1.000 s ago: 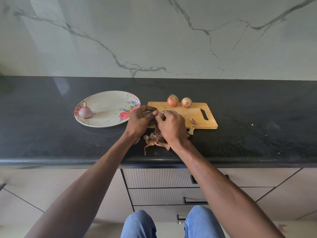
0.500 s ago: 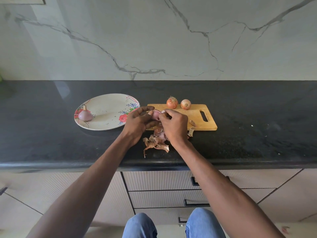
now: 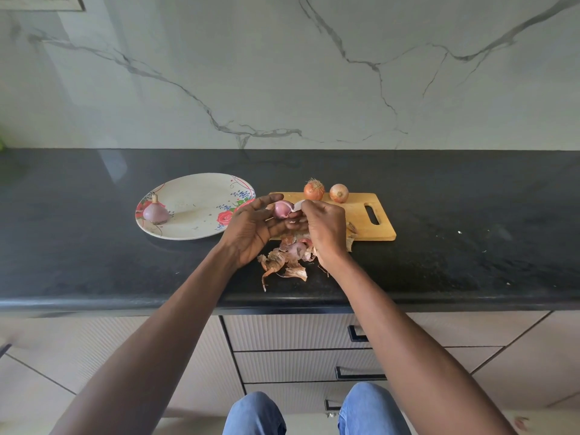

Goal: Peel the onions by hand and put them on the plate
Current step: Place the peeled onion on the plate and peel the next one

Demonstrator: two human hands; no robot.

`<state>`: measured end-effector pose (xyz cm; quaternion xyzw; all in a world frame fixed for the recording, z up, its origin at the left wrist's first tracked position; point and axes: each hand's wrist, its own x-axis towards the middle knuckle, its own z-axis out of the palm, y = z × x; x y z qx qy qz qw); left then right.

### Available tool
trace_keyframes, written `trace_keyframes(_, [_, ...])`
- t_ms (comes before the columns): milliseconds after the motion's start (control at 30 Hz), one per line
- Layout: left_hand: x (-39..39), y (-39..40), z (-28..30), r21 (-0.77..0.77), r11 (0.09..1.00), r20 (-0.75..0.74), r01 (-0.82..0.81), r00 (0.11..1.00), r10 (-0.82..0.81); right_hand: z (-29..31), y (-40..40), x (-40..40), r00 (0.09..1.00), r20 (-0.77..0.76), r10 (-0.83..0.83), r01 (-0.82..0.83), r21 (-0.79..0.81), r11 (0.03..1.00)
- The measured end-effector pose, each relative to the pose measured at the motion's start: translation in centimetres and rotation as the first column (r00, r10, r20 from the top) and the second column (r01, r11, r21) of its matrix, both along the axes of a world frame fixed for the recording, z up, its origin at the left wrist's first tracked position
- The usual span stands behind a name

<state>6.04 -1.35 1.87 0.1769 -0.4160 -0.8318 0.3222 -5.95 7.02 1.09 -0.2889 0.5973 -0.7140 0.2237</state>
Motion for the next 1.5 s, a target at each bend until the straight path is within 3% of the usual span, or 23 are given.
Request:
trace_keyframes(67, [0.0, 0.0, 0.0, 0.057, 0.998, -0.028, -0.007, 1.000, 0.008, 0.4, 0.2, 0.0, 0.992, 0.123, 0.026, -0.022, -0.030, 0.999])
trace_keyframes(133, [0.0, -0.2, 0.0, 0.106, 0.994, -0.044, -0.036, 0.998, 0.041, 0.5, 0.4, -0.1, 0.997, 0.071, -0.028, 0.029, -0.015, 0.999])
trace_keyframes(200, [0.0, -0.4, -0.2, 0.127, 0.990, -0.044, -0.063, 0.997, 0.069, 0.0, 0.4, 0.0, 0.958, -0.258, -0.128, 0.141, 0.033, 0.989])
trace_keyframes(267, [-0.1, -0.5, -0.3, 0.122, 0.988, -0.044, -0.090, 0.994, 0.096, -0.7, 0.3, 0.4, 0.808, -0.566, -0.166, 0.214, 0.020, 0.977])
trace_keyframes(333, [-0.1, -0.6, -0.5, 0.096, 0.987, -0.034, -0.132, 0.990, 0.136, -1.3, -0.1, 0.4, 0.664, -0.721, -0.197, 0.280, -0.005, 0.960])
trace_keyframes(367, [-0.1, -0.8, -0.6, 0.079, 0.984, -0.026, -0.157, 0.987, 0.159, -1.5, -0.3, 0.2, 0.636, -0.747, -0.193, 0.295, 0.005, 0.955])
trace_keyframes(433, [0.0, -0.9, -0.7, 0.003, 0.982, 0.006, -0.191, 0.982, 0.191, -1.4, -0.3, -0.1, 0.653, -0.738, -0.169, 0.270, 0.019, 0.963])
trace_keyframes(567, [0.2, -0.4, -1.0, -0.260, 0.957, 0.099, -0.132, 0.982, 0.162, -0.5, 0.2, 0.3, 0.743, -0.669, 0.007, 0.017, 0.029, 0.999])
trace_keyframes(733, [0.3, -0.2, -1.3, -0.355, 0.930, 0.138, -0.098, 0.978, 0.156, -0.8, 0.1, -0.7, 0.776, -0.626, 0.073, -0.015, 0.096, 0.995])
trace_keyframes(900, [0.2, -0.1, -1.5, -0.429, 0.900, 0.189, -0.077, 0.967, 0.173, -0.9, 0.5, -0.1, 0.743, -0.669, 0.024, 0.001, 0.037, 0.999])
trace_keyframes(1067, [0.2, 0.4, -1.2, -0.490, 0.869, 0.209, -0.061, 0.960, 0.185, -1.4, 0.1, 0.4, 0.551, -0.829, -0.097, 0.125, -0.033, 0.992])
trace_keyframes(1167, [0.2, 0.5, -1.2, -0.488, 0.871, 0.211, -0.058, 0.960, 0.182, -1.4, 0.0, 0.6, 0.510, -0.855, -0.095, 0.161, -0.014, 0.987])
trace_keyframes(1500, [0.4, 0.6, -1.0, -0.477, 0.878, 0.199, -0.036, 0.969, 0.148, -1.5, 0.0, 0.4, 0.535, -0.830, -0.155, 0.165, -0.078, 0.983])
